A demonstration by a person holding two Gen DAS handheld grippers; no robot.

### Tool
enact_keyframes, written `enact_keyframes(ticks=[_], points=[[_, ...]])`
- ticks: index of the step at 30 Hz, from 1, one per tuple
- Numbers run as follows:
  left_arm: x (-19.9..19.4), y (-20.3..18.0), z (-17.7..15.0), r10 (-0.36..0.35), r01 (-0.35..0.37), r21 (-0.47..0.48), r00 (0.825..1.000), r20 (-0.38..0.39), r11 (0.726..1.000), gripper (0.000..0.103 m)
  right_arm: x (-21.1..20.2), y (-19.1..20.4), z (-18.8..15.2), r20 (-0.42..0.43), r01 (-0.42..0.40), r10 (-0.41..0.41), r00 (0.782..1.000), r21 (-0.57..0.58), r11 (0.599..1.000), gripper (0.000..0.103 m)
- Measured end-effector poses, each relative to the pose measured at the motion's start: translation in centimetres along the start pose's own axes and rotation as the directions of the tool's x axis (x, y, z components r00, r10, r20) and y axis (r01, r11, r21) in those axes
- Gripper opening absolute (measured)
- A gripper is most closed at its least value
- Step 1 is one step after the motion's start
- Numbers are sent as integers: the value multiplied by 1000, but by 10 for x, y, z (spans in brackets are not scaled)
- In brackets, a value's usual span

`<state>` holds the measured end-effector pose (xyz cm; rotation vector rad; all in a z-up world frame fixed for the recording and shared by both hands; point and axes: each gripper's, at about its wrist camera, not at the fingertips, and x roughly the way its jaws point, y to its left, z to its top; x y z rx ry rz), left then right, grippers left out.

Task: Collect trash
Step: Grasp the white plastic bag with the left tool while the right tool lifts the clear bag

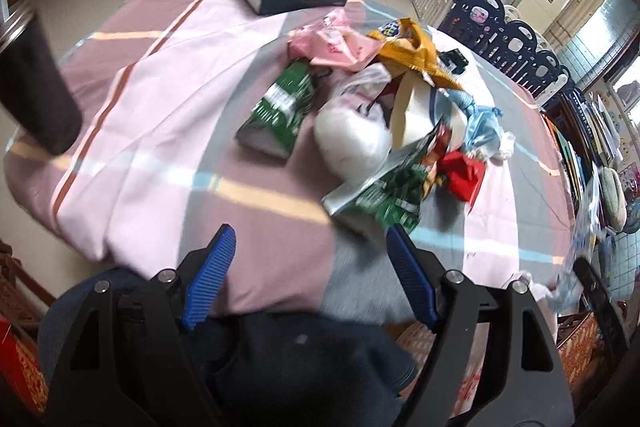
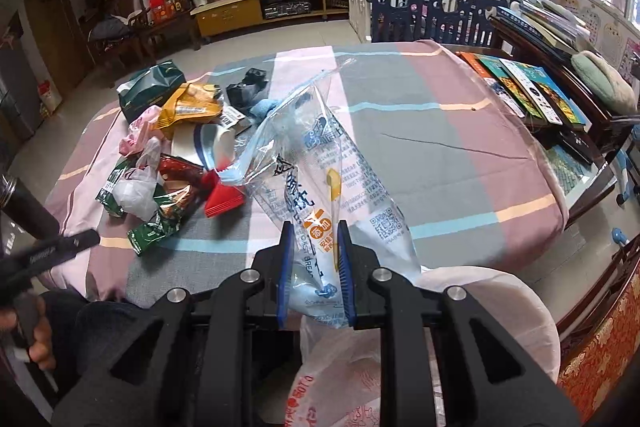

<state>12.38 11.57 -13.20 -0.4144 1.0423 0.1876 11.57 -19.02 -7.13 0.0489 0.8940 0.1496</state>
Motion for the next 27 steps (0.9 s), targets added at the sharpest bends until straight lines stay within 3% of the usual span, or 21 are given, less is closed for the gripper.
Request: enact_keyframes(ticks=[5, 9, 10, 11, 14, 18, 23, 27], points=[[20, -18, 43, -4, 4, 20, 999, 37, 1000, 80, -3, -14, -1, 4, 14, -14, 1000, 7, 1000, 22], [54, -32, 64, 35, -34, 62, 999, -4, 997, 77, -5, -20, -6, 0, 20, -20, 1000, 5, 1000, 22], [64, -35, 64, 53, -51, 79, 998, -25, 996, 70, -7, -22, -7, 0, 21, -21, 1000, -2, 1000, 22], [72, -37, 63, 61, -57, 93, 997, -42, 994, 50, -9, -23, -8, 3, 27, -27, 1000, -11, 1000, 22], [79, -40, 56, 42, -35, 124, 998, -50, 992, 33, -19, -28, -13, 18, 39, -38, 999, -29, 999, 22], [48, -36, 57, -8, 2, 96, 998, 62, 995, 28, -34, -38, -15, 34, 54, -53, 998, -32, 998, 22], [-15, -41, 42, -76, 60, 90, 981, 180, 994, 28, -57, -58, -20, 42, 76, -75, 996, -23, 997, 22], [-57, -71, 2, -197, 169, 156, 964, 179, 973, 28, -73, -76, -34, 16, 111, -111, 994, -34, 993, 22]])
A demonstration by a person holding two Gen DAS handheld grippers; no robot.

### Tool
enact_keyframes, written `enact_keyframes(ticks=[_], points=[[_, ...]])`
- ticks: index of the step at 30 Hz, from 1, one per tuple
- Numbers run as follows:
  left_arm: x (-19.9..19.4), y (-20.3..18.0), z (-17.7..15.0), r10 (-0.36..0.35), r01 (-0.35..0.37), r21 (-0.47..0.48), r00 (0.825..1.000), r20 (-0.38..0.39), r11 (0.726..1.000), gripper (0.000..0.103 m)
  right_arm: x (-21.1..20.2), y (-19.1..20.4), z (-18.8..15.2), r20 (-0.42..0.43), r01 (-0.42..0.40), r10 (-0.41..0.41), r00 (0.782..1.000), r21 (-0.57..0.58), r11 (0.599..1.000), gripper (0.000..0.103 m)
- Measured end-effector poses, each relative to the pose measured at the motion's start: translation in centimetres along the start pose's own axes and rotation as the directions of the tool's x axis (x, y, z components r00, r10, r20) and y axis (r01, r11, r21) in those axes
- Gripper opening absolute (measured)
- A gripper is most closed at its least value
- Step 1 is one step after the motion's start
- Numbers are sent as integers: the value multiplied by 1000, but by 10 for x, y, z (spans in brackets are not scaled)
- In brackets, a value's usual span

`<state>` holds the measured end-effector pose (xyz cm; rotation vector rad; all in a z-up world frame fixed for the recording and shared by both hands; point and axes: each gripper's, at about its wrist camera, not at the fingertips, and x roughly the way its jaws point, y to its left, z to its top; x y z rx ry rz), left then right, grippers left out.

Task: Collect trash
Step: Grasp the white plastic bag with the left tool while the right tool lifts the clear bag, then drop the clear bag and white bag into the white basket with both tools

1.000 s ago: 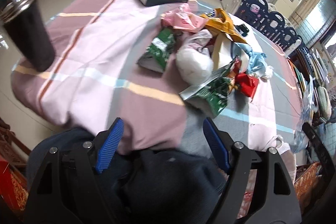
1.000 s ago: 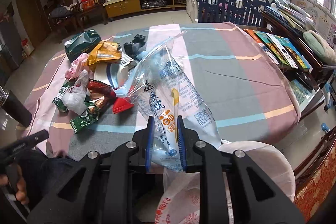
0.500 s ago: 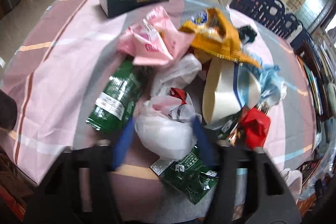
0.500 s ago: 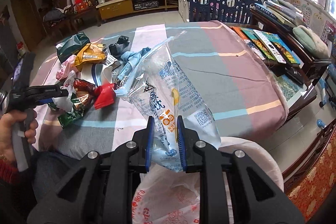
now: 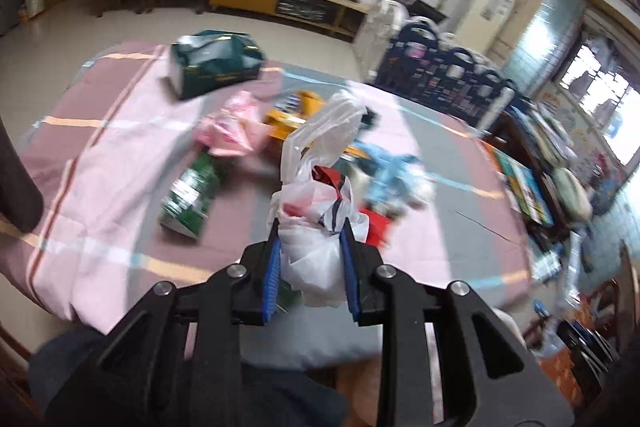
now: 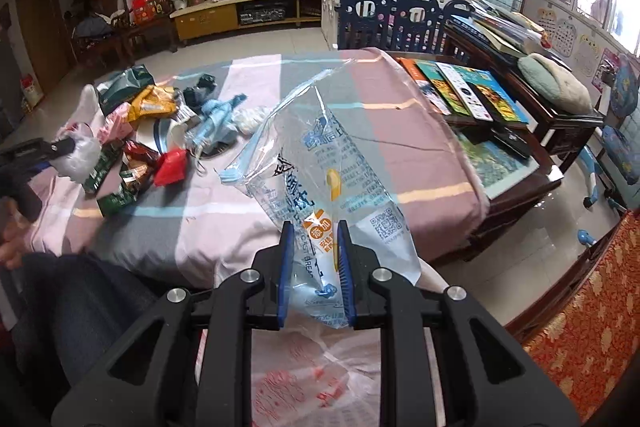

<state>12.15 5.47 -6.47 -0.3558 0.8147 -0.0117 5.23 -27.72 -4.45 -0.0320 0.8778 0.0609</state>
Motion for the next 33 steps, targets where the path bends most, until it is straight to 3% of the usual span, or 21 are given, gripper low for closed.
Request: enact_keyframes(ticks=[4, 8, 10, 12, 13, 15, 16, 19, 21, 22, 25, 29, 31, 33], points=[[-18, -58, -35, -116, 122, 102, 991, -59, 987, 28, -5, -14, -24, -69, 4, -4, 998, -4, 1000, 22], [-26, -107, -65, -162, 185, 214, 979, -123, 959, 28, 2, -21, -60, -209, -53, 61, 976, 45, 998, 27], [-31, -126, -77, -181, 215, 270, 973, -145, 939, 29, 0, -30, -70, -217, -40, 57, 975, 83, 996, 51], [-33, -143, -87, -207, 257, 307, 961, -186, 916, 30, -7, -43, -67, -190, -47, 78, 979, 161, 986, 66], [-31, -148, -92, -220, 280, 320, 953, -210, 905, 30, -12, -52, -63, -172, -54, 90, 981, 205, 977, 72], [-30, -158, -104, -267, 350, 333, 925, -271, 876, 31, -23, -66, -54, -128, -57, 94, 987, 271, 961, 74], [-28, -166, -111, -290, 386, 336, 908, -303, 859, 31, -28, -75, -49, -107, -42, 77, 991, 294, 955, 74], [-19, -187, -133, -299, 438, 380, 879, -372, 815, 34, -42, -95, -43, -51, 5, 14, 999, 345, 939, 74], [-10, -199, -148, -297, 480, 408, 850, -436, 776, 60, -47, -106, -43, -33, 8, 5, 999, 374, 928, 74], [-7, -205, -157, -302, 503, 414, 835, -460, 759, 65, -49, -110, -44, -32, 5, 7, 999, 384, 923, 74], [-6, -214, -166, -279, 492, 463, 846, -454, 737, 69, -48, -116, -45, -31, 6, 8, 999, 404, 915, 74], [-17, -209, -156, -212, 369, 550, 921, -328, 749, 81, -44, -116, -47, -38, 4, 13, 999, 408, 913, 74], [-23, -205, -148, -174, 302, 568, 947, -269, 765, 83, -42, -114, -48, -40, 0, 18, 999, 405, 914, 74], [-26, -199, -139, -145, 255, 571, 962, -232, 780, 83, -42, -110, -47, -37, -2, 18, 999, 393, 920, 74]])
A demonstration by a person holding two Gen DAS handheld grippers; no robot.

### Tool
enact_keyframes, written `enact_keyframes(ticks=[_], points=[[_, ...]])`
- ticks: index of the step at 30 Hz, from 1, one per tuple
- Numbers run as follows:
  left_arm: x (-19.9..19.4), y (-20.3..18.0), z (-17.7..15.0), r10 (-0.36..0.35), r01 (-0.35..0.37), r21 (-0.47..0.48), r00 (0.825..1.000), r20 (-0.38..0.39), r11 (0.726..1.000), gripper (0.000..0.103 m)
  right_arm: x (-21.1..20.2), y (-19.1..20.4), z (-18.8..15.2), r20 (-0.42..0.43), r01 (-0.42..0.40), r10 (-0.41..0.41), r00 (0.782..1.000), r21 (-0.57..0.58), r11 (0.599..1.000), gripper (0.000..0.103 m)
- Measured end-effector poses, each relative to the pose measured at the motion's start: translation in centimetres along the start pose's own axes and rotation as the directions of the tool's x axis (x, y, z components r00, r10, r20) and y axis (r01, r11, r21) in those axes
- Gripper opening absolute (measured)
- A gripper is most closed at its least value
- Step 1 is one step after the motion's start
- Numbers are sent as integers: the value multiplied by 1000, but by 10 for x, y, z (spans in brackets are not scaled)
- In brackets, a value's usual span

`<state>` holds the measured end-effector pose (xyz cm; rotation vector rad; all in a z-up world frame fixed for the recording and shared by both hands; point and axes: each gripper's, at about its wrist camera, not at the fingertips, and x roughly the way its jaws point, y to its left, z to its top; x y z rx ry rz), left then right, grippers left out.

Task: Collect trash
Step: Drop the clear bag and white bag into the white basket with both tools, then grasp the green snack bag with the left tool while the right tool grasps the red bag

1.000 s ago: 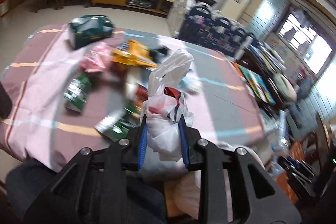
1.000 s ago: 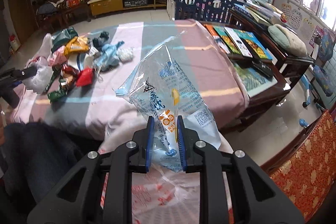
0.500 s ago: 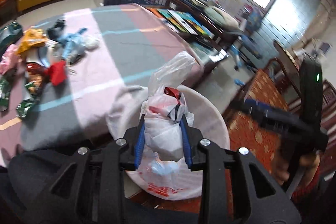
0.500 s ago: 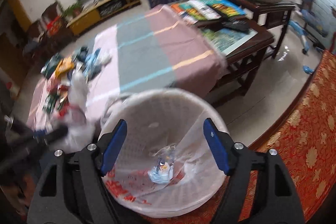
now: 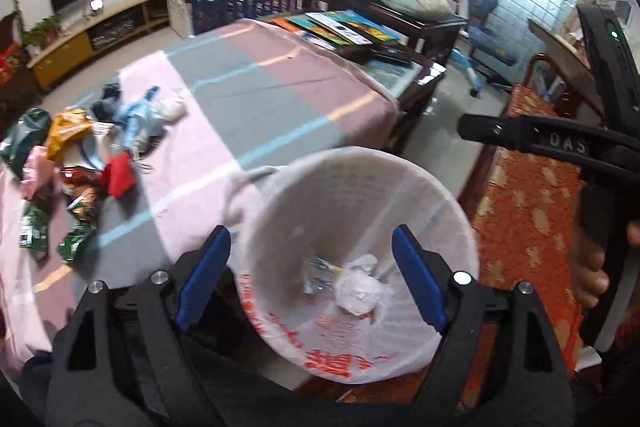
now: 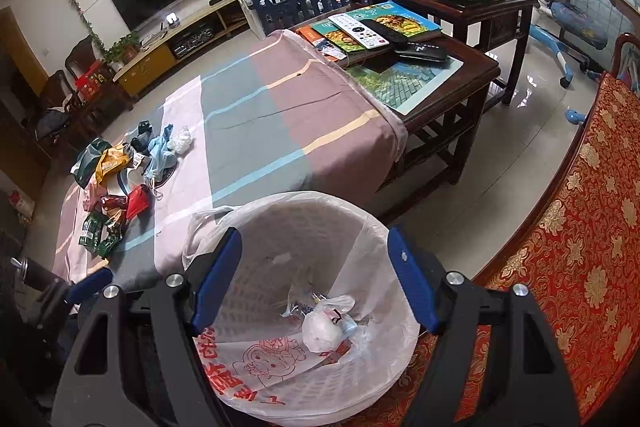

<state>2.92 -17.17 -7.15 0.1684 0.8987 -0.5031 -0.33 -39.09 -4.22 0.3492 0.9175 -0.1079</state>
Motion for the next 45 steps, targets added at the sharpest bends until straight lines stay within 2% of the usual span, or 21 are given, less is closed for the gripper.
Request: enact_keyframes(ticks=[5, 7, 11, 16, 26, 33, 35, 36, 38, 42, 43, 45], points=[[-12, 12, -1, 150, -150, -1, 988, 34, 989, 86, -5, 17, -1, 47, 26, -23, 999, -66, 997, 74], [-13, 15, -2, 202, -203, 7, 978, 40, 979, 86, -9, 24, -2, 79, 48, -41, 996, -95, 994, 85], [-16, 25, -4, 253, -253, -8, 966, 48, 968, 86, -17, 41, -4, 164, 101, -73, 984, -168, 981, 88], [-18, 37, -7, 279, -277, -32, 959, 47, 960, 86, -16, 56, -6, 184, 99, -59, 981, -215, 972, 93], [-13, 70, -16, 303, -300, -112, 953, 17, 948, 86, 4, 77, -5, 115, 50, -25, 993, -218, 975, 93], [-16, 93, -20, 320, -315, -162, 947, 7, 935, 86, 10, 95, -7, 100, 30, -6, 995, -243, 970, 93], [-20, 109, -20, 347, -338, -190, 938, 12, 922, 86, 10, 101, -7, 106, 31, -4, 994, -259, 965, 93], [-22, 124, -21, 376, -365, -226, 926, 6, 903, 86, 9, 104, -7, 114, 34, -4, 994, -268, 963, 93], [-25, 153, -23, 392, -377, -296, 920, -8, 878, 86, 9, 108, -7, 130, 49, -12, 991, -287, 957, 93], [-13, 220, -28, 380, -376, -423, 922, -80, 824, 72, 17, 113, -7, 105, 28, 2, 994, -285, 958, 93], [-7, 230, -28, 369, -373, -430, 924, -97, 822, 72, 20, 114, -7, 95, 18, 9, 995, -281, 960, 93], [10, 244, -26, 316, -339, -427, 940, -127, 838, 72, 25, 117, -8, 81, 10, 13, 997, -285, 959, 93]])
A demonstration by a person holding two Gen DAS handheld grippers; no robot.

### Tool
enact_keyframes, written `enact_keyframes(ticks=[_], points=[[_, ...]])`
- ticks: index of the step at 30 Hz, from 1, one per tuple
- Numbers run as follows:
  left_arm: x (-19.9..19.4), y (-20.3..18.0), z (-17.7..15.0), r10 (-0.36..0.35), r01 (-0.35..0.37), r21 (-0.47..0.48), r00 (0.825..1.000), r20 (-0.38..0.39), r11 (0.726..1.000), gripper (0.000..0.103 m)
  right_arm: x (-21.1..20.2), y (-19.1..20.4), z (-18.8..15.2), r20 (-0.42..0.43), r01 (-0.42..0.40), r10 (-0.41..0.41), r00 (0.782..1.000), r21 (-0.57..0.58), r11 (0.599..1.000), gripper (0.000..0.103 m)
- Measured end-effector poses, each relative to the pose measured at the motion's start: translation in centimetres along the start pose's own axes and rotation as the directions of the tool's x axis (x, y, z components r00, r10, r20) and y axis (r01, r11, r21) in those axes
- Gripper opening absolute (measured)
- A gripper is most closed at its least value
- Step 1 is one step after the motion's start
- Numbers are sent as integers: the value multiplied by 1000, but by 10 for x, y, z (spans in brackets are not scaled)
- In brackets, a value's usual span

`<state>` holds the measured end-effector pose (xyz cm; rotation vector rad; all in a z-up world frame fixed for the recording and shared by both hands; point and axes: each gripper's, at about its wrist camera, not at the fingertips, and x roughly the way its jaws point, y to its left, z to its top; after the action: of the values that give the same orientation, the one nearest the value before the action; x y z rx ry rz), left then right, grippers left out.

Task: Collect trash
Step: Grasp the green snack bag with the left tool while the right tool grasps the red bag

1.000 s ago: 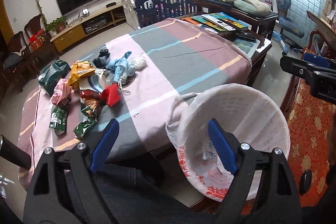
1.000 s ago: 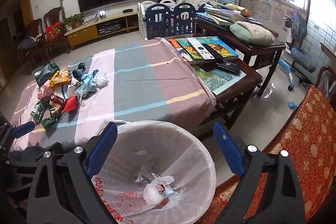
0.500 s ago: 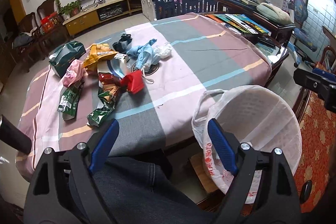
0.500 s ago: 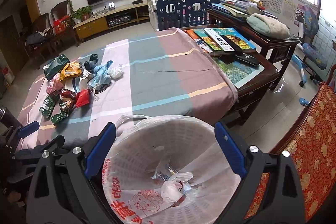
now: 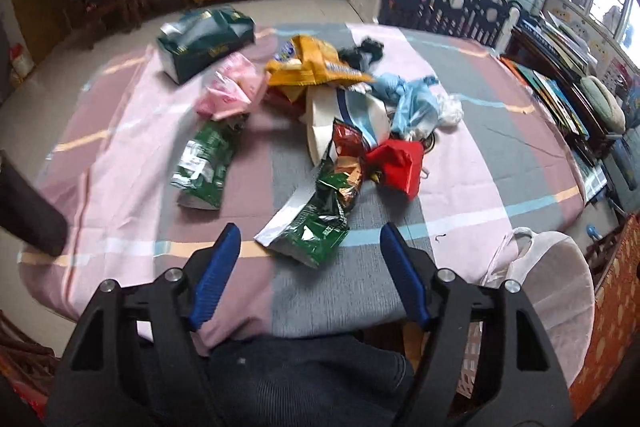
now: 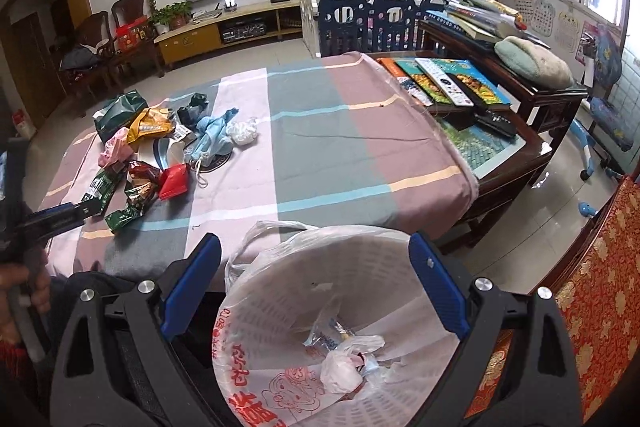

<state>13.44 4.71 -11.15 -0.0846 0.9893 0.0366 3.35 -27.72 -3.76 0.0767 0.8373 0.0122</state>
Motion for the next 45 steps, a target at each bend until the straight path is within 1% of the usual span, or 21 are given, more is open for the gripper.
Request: enact_keyframes(ticks=[2, 5, 7, 8, 9, 11, 13, 15, 17, 19, 22, 24, 27, 29, 33, 36, 38, 40, 42, 43, 45], points=[[22, -2, 7, -39, 40, 19, 998, -56, 999, 75, 4, 3, -1, -9, -5, 5, 1000, -8, 1000, 93], [53, -9, 14, -43, 47, 36, 992, -116, 998, 80, 8, 6, -2, -18, -12, 12, 1000, -10, 1000, 93], [72, -15, 15, -49, 57, 46, 986, -160, 997, 80, 11, 8, -2, -26, -13, 13, 1000, -8, 1000, 93], [78, -18, 15, -57, 67, 50, 982, -183, 996, 76, 13, 8, -2, -29, -14, 14, 999, -5, 1000, 93], [84, -21, 14, -66, 78, 53, 977, -204, 996, 56, 15, 8, -1, -32, -17, 17, 999, -2, 1000, 93], [89, -21, 14, -67, 79, 44, 973, -223, 996, 37, 20, 11, 1, -38, -24, 24, 999, 4, 1000, 93], [85, -16, 13, -74, 79, 15, 975, -208, 997, 31, 28, 18, 5, -45, -30, 30, 999, 0, 1000, 93], [75, -8, 10, -76, 73, -19, 981, -179, 997, 30, 39, 30, 9, -42, -32, 31, 999, -17, 999, 93], [58, 1, 2, -59, 53, -51, 989, -134, 997, 30, 53, 44, 15, -40, -36, 35, 999, -32, 999, 93], [38, 11, -10, -48, 39, -104, 995, -91, 994, 30, 73, 63, 21, -55, -64, 62, 997, -45, 997, 93], [15, 23, -29, -39, 30, -181, 998, -49, 983, 30, 109, 100, 30, -107, -108, 101, 989, -69, 992, 93], [2, 24, -38, -24, 19, -185, 999, -28, 983, 30, 131, 127, 38, -119, -114, 102, 988, -102, 988, 93], [-18, 26, -43, -8, 11, -178, 1000, 14, 984, 30, 157, 161, 47, -119, -80, 61, 991, -165, 983, 93], [-28, 28, -46, -10, 16, -175, 999, 35, 984, 31, 175, 182, 51, -143, -69, 38, 989, -211, 975, 93], [-37, 31, -50, -16, 26, -167, 998, 58, 986, 31, 202, 208, 53, -167, -6, -46, 985, -300, 954, 93], [-36, 30, -50, -31, 41, -172, 998, 60, 984, 31, 217, 217, 51, -199, 6, -74, 977, -322, 947, 91], [-36, 30, -52, -28, 38, -171, 998, 62, 984, 31, 222, 219, 47, -220, 2, -77, 973, -323, 946, 76], [-36, 30, -53, -26, 37, -176, 998, 62, 984, 31, 225, 222, 41, -249, -17, -72, 966, -339, 941, 44], [-36, 32, -53, -22, 34, -181, 998, 63, 983, 31, 224, 220, 36, -255, -32, -60, 965, -345, 938, 31], [-36, 32, -53, -20, 32, -184, 998, 65, 982, 31, 221, 218, 35, -247, -34, -55, 967, -342, 939, 27], [-37, 33, -54, -17, 29, -189, 998, 68, 982, 31, 212, 210, 33, -234, -43, -36, 972, -324, 945, 23]])
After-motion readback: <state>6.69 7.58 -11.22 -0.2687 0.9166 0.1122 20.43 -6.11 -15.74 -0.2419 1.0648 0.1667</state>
